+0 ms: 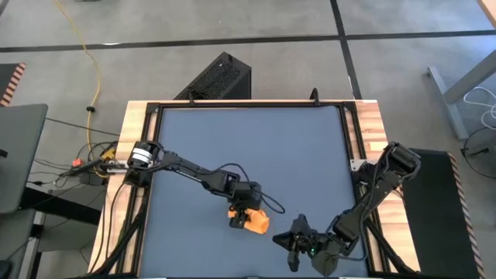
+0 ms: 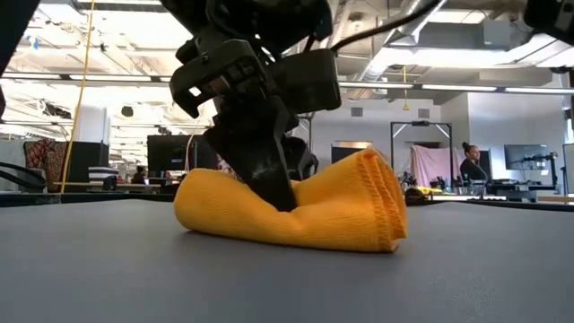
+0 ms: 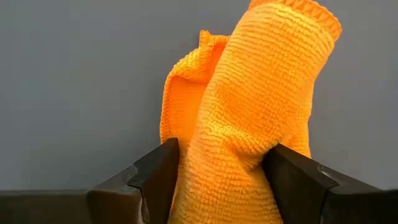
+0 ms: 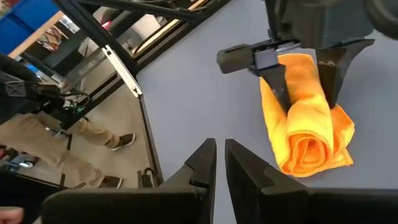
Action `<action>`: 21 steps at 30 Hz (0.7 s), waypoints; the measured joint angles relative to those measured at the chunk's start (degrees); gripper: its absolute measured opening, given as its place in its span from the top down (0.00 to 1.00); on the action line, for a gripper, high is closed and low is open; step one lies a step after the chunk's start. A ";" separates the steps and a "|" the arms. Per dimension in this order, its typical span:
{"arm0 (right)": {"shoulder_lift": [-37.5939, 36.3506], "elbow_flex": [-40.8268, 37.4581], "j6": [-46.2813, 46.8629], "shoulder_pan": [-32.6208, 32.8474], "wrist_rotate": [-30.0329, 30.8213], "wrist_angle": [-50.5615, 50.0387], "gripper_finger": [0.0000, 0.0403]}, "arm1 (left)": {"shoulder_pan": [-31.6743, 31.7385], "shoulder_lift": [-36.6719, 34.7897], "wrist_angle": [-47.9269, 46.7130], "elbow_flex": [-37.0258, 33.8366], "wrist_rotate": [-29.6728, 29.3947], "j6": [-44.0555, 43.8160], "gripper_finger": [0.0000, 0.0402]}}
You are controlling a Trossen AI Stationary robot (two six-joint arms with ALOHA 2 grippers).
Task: Roll towel
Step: Move the yellow towel to the middle left of the table
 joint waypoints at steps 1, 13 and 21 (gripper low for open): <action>0.00 0.00 -0.02 -0.01 0.01 0.16 0.85 | 0.18 0.00 -0.77 0.00 0.80 -0.51 0.47; -0.07 0.00 -1.95 -0.13 0.84 0.07 0.85 | 0.89 -0.36 -9.46 0.14 1.05 -8.76 0.94; -0.07 0.00 -3.13 0.01 0.98 -0.05 0.85 | 1.53 -7.18 -16.24 -0.26 -11.49 -19.56 0.98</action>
